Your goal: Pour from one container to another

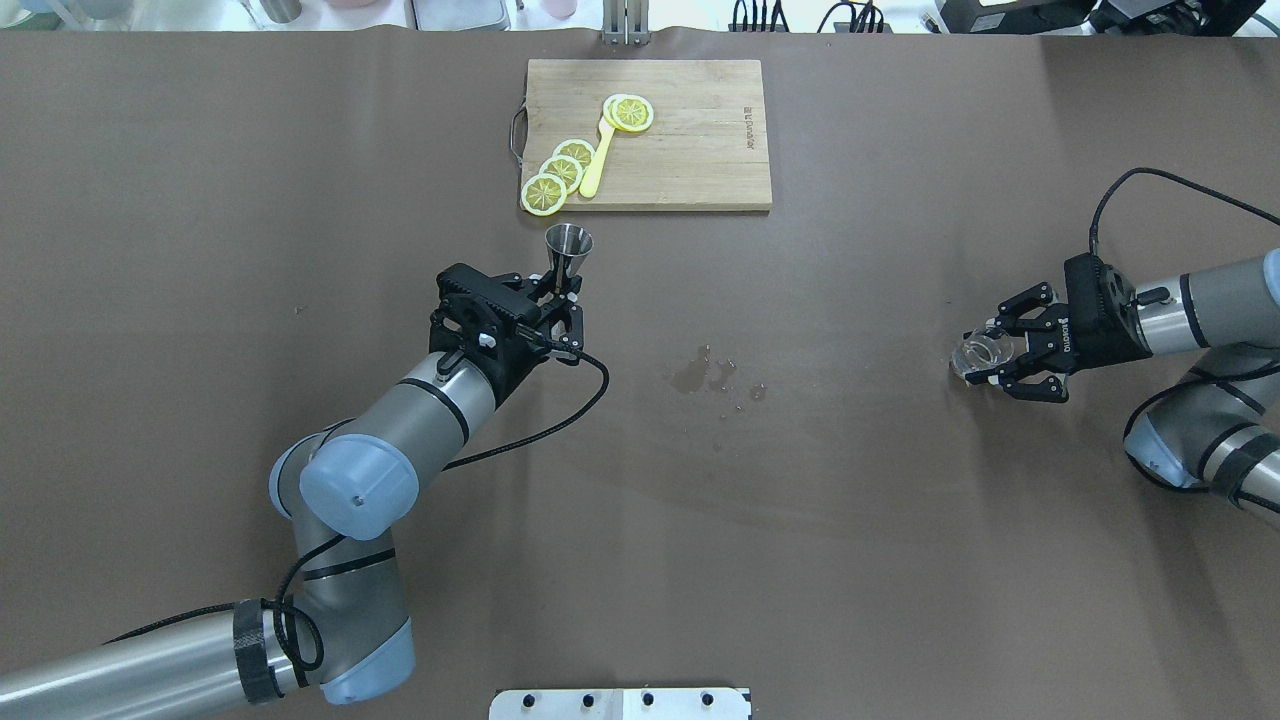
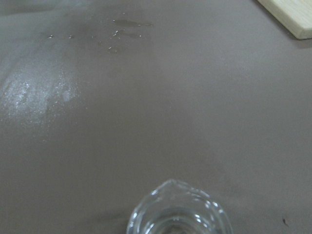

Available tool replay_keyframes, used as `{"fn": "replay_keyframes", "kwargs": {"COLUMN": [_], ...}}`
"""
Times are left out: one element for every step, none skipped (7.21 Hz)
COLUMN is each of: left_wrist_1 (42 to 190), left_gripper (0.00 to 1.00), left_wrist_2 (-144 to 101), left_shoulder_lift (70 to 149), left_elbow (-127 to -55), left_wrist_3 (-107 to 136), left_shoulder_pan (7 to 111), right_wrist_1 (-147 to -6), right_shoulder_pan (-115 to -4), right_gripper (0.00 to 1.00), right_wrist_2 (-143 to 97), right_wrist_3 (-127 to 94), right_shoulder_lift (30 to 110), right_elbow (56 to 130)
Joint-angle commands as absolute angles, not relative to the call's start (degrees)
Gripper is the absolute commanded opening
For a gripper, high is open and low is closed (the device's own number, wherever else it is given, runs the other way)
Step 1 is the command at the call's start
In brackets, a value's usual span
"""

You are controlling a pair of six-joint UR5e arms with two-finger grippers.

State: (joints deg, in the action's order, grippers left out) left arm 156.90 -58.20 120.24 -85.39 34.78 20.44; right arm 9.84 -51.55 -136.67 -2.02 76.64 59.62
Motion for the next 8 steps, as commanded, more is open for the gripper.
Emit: {"fn": "replay_keyframes", "kwargs": {"left_wrist_1": [159.96, 160.13, 159.88, 159.79, 159.96, 160.48, 161.18, 163.63], "left_gripper": [0.00, 0.00, 0.00, 0.00, 0.00, 0.00, 0.00, 0.00], "left_wrist_2": [-60.56, -60.56, -60.64, -62.30, -64.05, -66.42, -68.53, -70.90], "left_shoulder_lift": [120.50, 120.85, 123.20, 124.27, 125.58, 125.42, 125.59, 125.16], "left_elbow": [-84.64, -85.07, -82.82, -82.10, -80.78, -80.86, -81.38, -82.00], "left_wrist_3": [32.08, 30.43, 30.24, 30.15, 29.71, 28.84, 25.17, 24.79], "left_shoulder_pan": [21.27, 21.10, 20.22, 19.78, 19.78, 19.78, 19.78, 19.78], "right_wrist_1": [9.93, 9.93, 9.93, 9.93, 9.93, 9.93, 9.84, 8.63], "right_shoulder_pan": [-51.59, -51.59, -51.59, -51.59, -51.68, -51.85, -52.64, -53.43], "right_gripper": [0.51, 0.47, 0.42, 0.37, 0.33, 0.22, 0.19, 0.19], "right_wrist_2": [-136.67, -136.67, -136.67, -136.67, -136.67, -137.28, -137.72, -139.81], "right_wrist_3": [-2.02, -1.93, -1.93, -1.93, -1.93, -1.93, -2.19, -2.20], "right_shoulder_lift": [76.64, 76.64, 76.64, 76.64, 76.64, 76.73, 76.73, 76.73], "right_elbow": [59.68, 59.76, 59.85, 59.94, 60.12, 60.38, 60.73, 61.17]}}
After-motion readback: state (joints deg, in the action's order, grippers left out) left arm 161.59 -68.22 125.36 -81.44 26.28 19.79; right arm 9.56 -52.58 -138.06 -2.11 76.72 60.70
